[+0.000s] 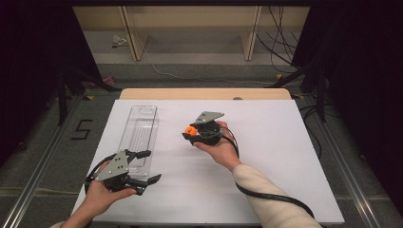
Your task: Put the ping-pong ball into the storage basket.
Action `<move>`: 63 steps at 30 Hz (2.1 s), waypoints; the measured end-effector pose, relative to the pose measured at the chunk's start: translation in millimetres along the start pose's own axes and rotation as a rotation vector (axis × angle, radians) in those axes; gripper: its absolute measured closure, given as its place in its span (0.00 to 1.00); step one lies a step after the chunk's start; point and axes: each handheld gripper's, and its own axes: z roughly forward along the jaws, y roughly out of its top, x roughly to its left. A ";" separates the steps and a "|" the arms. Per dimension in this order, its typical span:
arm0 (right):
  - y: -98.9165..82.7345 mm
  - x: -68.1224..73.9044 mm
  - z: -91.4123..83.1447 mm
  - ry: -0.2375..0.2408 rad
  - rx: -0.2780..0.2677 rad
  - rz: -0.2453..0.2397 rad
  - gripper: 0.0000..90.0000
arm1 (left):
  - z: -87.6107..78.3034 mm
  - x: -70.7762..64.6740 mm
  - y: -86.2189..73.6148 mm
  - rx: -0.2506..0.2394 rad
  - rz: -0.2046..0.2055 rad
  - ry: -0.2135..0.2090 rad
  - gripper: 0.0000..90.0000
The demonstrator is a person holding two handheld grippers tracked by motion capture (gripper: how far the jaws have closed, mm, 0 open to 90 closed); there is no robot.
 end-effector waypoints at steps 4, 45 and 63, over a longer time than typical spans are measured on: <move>0.7 0.3 0.1 0.000 -0.002 -0.003 0.57 | 0.0 -0.1 0.0 0.001 0.001 0.000 0.19; 11.0 9.1 10.0 0.026 0.005 -0.021 0.57 | -0.3 -0.2 -0.1 0.001 0.002 0.000 0.19; 19.4 14.7 13.9 0.037 -0.003 -0.035 0.57 | -0.3 -0.3 -0.1 0.001 0.001 -0.001 0.19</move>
